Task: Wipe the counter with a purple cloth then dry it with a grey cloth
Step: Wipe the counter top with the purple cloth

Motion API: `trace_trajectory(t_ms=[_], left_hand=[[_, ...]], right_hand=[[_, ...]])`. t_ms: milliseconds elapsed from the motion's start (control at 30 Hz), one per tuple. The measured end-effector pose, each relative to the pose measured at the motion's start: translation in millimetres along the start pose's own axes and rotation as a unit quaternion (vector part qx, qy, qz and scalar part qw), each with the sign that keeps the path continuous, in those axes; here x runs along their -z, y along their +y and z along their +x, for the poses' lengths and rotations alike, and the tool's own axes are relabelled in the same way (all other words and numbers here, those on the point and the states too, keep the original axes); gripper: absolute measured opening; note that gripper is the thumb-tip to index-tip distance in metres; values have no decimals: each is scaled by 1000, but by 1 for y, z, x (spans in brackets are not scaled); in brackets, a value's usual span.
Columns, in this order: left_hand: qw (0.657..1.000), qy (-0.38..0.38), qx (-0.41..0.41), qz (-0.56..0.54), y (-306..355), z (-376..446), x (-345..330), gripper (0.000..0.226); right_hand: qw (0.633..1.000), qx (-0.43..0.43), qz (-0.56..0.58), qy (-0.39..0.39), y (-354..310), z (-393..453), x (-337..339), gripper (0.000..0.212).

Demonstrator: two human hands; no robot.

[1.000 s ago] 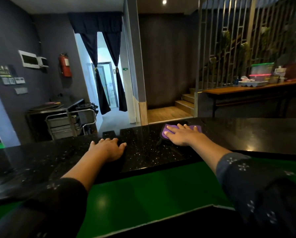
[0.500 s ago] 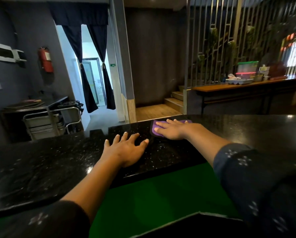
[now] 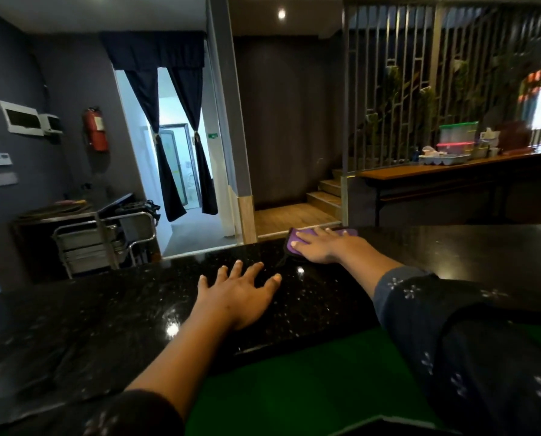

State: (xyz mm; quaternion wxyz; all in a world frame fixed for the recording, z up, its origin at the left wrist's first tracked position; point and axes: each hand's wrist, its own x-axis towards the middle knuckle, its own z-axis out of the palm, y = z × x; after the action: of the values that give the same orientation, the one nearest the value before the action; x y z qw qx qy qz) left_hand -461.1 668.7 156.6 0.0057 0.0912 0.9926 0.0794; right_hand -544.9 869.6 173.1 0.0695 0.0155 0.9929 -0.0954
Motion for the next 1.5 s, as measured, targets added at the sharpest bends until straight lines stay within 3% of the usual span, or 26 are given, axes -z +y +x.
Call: trace_trajectory(t_ms=[367, 733, 933, 1133, 1267, 1367, 1500], left_hand=[[999, -26, -2, -21, 1, -12, -1, 63], [1000, -13, -9, -14, 1, 1, -4, 57], [1000, -24, -4, -17, -1, -2, 2, 57], [993, -45, -106, -33, -8, -36, 8, 56], [989, -39, -110, -93, -70, -67, 21, 68], [998, 17, -23, -52, -146, -85, 37, 77], [994, 20, 101, -35, -250, -127, 50, 91]], right_hand=[[997, 75, -26, 18, 10, -119, -33, 58], [1000, 2, -14, 13, -25, -48, -17, 62], [1000, 6, -2, 16, -40, -88, -23, 60], [999, 35, -12, 8, -42, -145, -37, 57], [998, 52, -24, -7, -33, -154, -37, 58], [999, 33, -26, 16, -28, -139, -33, 58], [999, -37, -23, 29, -39, -111, -31, 61]])
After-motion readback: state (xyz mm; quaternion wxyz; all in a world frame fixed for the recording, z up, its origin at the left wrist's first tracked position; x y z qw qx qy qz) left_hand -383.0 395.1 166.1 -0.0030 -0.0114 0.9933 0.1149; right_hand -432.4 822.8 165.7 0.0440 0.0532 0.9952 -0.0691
